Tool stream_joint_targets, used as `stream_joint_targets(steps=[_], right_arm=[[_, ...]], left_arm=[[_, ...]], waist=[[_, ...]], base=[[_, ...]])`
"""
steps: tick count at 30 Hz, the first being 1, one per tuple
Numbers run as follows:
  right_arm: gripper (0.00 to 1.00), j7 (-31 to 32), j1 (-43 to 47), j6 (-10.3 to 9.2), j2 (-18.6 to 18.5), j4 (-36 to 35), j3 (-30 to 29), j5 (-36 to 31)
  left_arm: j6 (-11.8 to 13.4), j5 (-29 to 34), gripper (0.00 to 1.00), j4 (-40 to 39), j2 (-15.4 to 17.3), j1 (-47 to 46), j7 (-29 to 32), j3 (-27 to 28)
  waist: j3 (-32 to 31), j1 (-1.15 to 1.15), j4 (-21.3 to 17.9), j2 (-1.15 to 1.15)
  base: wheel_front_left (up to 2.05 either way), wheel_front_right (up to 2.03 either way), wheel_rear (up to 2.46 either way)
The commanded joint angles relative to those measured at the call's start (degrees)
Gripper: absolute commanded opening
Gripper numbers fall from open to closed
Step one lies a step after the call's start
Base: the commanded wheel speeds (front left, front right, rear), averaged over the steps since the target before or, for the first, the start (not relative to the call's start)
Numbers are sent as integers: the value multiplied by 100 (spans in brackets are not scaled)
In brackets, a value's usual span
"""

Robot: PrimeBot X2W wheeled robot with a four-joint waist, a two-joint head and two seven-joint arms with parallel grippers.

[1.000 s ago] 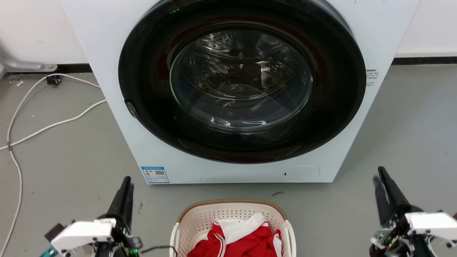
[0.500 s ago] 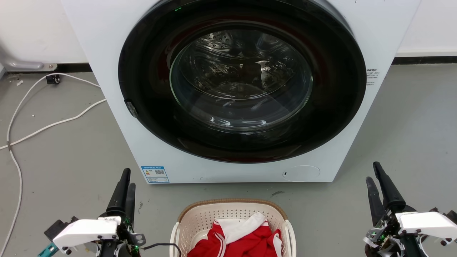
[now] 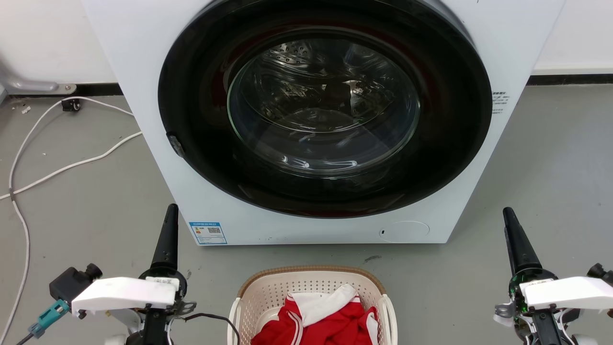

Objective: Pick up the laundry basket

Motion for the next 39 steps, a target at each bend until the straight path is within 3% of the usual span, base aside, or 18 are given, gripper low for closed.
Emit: stream_joint_targets(steps=[1,6,24,39], right_arm=[[100,-70,-41,2,-9,-160,29,-259],[100,-157,-7,2,-8,-219,66,-624],[100,-498,89,2,-3,-396,214,-3211],[100,-558,187,2,1,-524,275,-4687]], left_arm=[[-1,337,100,-175,16,-160,-83,-18],[-1,882,100,-233,16,-153,-169,-66],[124,2677,100,-337,18,-86,-514,-247],[279,3801,100,-155,19,-70,-760,-396]], waist=[[2,0,-1,0],[2,0,-3,0],[-25,0,2,0],[-33,0,5,0]], base=[[0,0,0],[0,0,0],[0,0,0],[0,0,0]])
